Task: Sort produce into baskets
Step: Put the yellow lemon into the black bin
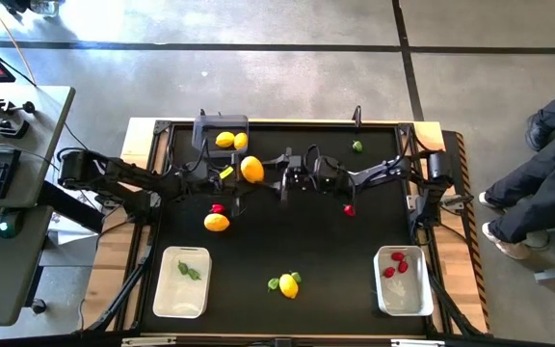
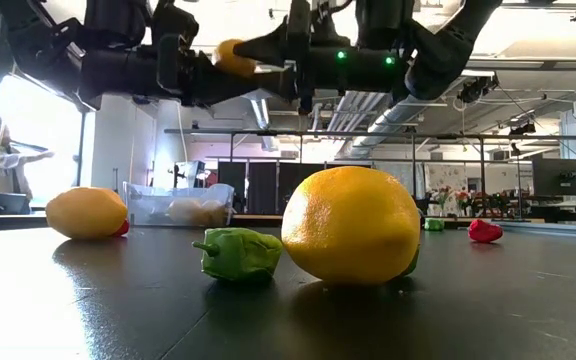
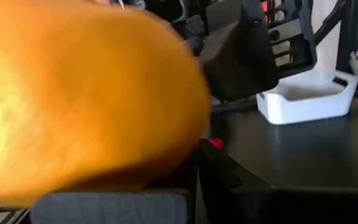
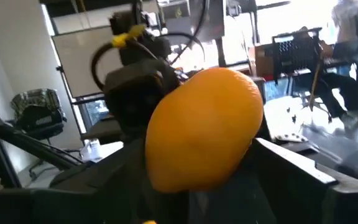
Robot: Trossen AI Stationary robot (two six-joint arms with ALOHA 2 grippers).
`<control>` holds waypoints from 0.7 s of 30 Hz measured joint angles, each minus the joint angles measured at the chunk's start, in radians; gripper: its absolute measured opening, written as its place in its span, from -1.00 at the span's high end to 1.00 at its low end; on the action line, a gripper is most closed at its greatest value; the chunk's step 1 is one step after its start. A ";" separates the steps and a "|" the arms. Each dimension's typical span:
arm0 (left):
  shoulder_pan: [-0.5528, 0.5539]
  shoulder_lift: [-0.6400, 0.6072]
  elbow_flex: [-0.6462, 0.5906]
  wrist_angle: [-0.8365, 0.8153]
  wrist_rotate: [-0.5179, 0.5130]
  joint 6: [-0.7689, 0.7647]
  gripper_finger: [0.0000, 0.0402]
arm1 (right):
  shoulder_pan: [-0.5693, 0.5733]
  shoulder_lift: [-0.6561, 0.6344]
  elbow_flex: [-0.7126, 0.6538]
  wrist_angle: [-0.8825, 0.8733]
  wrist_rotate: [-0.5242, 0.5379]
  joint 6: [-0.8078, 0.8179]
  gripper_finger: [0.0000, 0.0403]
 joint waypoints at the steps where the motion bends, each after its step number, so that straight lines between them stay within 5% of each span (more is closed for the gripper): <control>1: 0.001 0.000 0.000 -0.007 0.000 0.008 1.00 | -0.003 0.000 0.000 -0.012 0.000 0.002 -0.42; 11: 0.001 0.000 0.000 -0.034 0.000 0.064 1.00 | -0.030 -0.001 0.000 -0.088 -0.052 0.016 -0.34; 21: 0.001 0.000 0.000 -0.067 -0.001 0.113 1.00 | -0.041 -0.001 0.000 -0.098 -0.060 0.016 0.02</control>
